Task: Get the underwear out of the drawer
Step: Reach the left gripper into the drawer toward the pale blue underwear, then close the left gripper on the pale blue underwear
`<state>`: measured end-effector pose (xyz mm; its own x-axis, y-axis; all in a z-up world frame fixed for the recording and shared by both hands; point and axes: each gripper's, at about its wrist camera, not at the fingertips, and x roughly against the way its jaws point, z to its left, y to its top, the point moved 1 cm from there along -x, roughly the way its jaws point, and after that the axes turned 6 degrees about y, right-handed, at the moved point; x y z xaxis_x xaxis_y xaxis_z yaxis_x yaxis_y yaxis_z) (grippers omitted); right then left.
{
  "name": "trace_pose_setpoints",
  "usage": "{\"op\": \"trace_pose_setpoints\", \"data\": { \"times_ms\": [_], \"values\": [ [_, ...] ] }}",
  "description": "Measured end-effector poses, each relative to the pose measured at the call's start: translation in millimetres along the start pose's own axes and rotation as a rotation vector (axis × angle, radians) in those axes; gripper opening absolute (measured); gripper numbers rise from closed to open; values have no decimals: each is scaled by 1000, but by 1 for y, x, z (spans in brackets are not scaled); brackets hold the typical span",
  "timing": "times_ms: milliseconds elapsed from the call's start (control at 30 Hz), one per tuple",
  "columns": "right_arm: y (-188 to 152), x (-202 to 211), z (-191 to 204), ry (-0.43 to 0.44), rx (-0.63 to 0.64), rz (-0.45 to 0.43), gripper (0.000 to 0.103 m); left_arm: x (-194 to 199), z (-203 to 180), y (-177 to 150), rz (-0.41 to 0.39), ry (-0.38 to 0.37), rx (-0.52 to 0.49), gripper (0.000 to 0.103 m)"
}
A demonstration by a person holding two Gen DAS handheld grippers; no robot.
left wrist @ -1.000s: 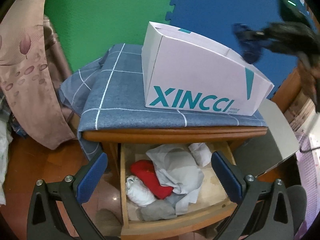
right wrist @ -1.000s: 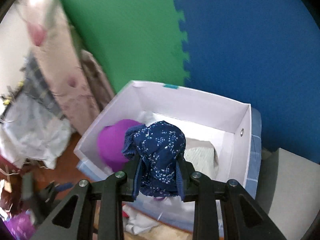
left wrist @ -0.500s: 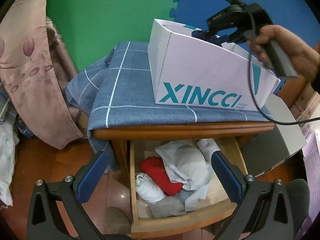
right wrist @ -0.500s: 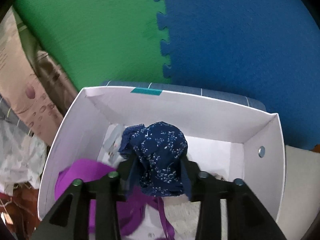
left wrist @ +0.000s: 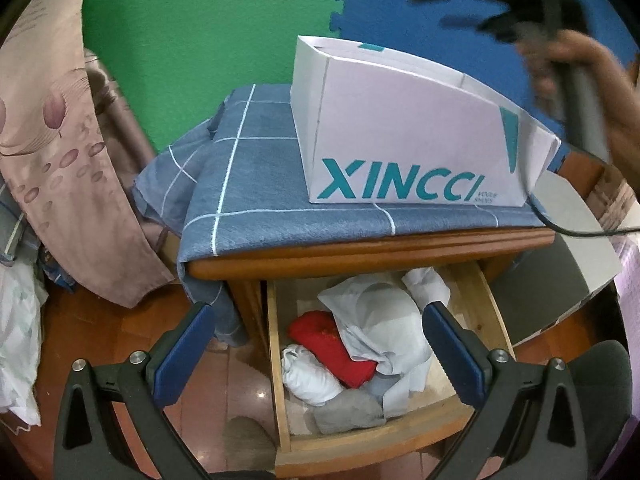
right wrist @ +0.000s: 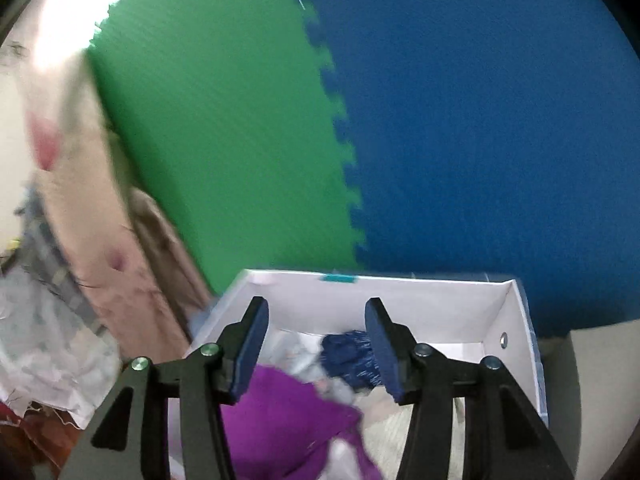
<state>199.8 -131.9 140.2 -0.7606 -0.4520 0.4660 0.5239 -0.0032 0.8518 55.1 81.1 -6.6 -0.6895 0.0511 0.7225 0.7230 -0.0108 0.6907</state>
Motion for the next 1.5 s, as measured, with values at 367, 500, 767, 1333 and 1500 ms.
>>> {"op": "trace_pose_setpoints", "data": {
  "times_ms": [367, 500, 767, 1333, 1500],
  "values": [
    [-170, 136, -47, -133, -49, -34, 64, -9, -11, -2, 49, -2, -35, 103],
    [-207, 150, -99, -187, -252, 27, 64, -25, -14, -5, 144, -45, -26, 103],
    [-217, 173, -129, -129, -335, 9, 64, -56, -44, -20, 315, -123, -9, 103],
    [-230, 203, -159, 37, -512, -37, 64, -166, -73, -80, 697, -201, 389, 103],
    [-231, 201, -157, 61, -508, -18, 64, -178, -88, -77, 672, -240, 409, 102]
  ]
}}
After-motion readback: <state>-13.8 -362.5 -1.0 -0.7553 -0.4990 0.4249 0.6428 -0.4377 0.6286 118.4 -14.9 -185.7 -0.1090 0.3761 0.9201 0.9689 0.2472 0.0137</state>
